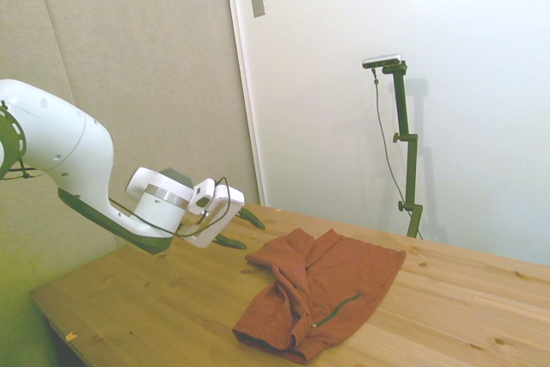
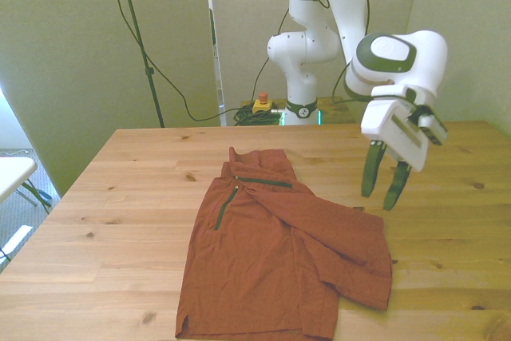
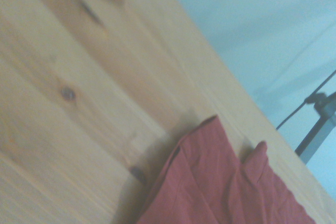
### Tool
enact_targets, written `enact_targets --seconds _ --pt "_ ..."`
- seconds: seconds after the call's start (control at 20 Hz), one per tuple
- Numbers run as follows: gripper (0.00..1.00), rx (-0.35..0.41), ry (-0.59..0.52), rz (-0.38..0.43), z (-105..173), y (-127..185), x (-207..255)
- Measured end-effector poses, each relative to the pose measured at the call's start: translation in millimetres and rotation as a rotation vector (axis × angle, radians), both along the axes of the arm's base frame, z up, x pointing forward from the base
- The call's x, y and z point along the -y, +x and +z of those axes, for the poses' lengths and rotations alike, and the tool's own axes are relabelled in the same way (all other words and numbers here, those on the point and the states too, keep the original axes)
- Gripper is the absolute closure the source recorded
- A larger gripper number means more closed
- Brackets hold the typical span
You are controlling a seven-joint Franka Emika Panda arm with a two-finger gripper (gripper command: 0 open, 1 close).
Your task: Fold the shorts
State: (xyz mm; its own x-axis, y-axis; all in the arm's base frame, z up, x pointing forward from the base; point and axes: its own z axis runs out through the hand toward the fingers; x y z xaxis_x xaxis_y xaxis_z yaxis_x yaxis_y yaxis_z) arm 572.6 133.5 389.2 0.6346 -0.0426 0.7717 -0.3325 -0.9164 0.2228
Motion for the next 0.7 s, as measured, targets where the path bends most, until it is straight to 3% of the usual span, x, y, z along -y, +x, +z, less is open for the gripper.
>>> enact_targets --seconds 0.1,0.25,0.7 --pt "0.00 0.003 -0.007 0.011 3 -5 -11" --pt "0.00 -0.035 -0.014 0.017 -17 -12 -14" --pt "0.00 -0.098 -0.028 -0.045 -55 -1 21"
